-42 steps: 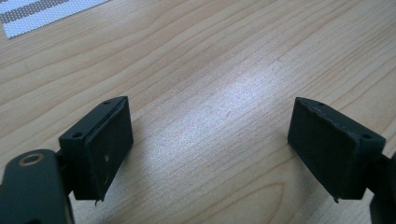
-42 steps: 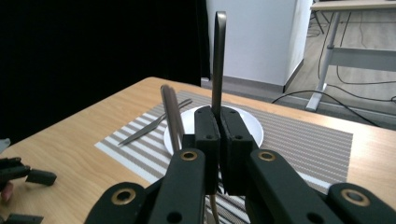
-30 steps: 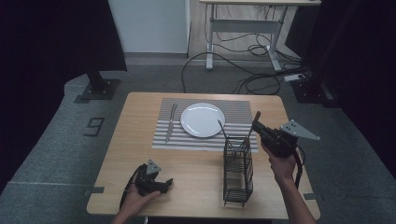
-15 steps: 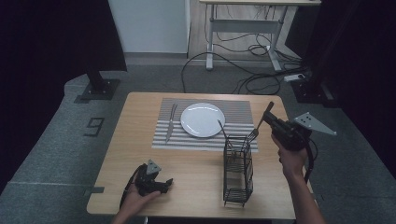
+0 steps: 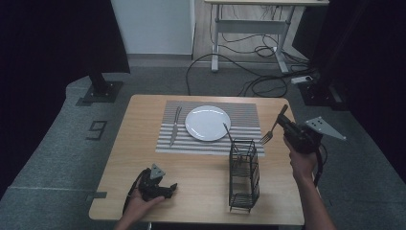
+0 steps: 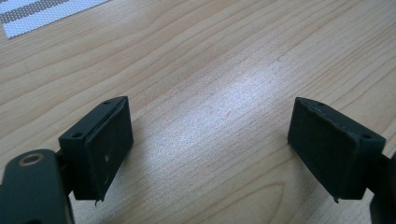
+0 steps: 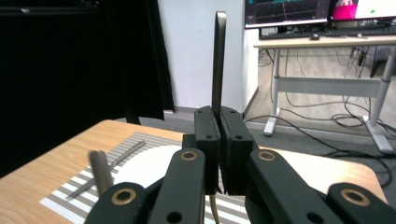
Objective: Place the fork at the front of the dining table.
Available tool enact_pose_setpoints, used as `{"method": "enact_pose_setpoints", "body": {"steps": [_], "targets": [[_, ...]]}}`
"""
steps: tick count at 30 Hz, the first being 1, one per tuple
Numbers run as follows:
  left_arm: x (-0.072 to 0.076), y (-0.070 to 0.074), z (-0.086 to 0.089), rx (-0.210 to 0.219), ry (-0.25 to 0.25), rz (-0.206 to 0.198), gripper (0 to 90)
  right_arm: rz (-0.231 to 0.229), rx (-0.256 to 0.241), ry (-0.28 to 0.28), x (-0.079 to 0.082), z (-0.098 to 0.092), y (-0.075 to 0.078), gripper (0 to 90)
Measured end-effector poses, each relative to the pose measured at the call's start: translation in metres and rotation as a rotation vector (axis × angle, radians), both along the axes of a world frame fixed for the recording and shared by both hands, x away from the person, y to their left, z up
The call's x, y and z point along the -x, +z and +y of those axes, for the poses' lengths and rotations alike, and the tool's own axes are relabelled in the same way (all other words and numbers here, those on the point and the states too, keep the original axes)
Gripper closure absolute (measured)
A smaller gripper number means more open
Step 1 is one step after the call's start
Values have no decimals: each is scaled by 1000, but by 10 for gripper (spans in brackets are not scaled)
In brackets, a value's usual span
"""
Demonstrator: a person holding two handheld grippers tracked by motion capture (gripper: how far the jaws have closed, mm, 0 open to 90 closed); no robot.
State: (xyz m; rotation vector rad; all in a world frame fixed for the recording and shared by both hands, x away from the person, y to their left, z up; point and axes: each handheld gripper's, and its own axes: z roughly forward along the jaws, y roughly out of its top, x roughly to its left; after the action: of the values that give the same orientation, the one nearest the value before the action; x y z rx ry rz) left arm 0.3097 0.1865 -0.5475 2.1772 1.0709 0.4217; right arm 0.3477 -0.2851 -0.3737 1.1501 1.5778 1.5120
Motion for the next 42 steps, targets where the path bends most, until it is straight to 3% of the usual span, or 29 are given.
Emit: {"method": "enact_pose_setpoints", "body": {"steps": [14, 29, 42], "targets": [[0, 0, 0, 1, 1, -1, 140, 94, 4, -20, -26, 1, -44, 866], [0, 0, 0, 1, -5, -1, 140, 153, 62, -19, -51, 17, -79, 866], [0, 0, 0, 1, -5, -1, 140, 173, 96, -49, -70, 26, -100, 866]]}}
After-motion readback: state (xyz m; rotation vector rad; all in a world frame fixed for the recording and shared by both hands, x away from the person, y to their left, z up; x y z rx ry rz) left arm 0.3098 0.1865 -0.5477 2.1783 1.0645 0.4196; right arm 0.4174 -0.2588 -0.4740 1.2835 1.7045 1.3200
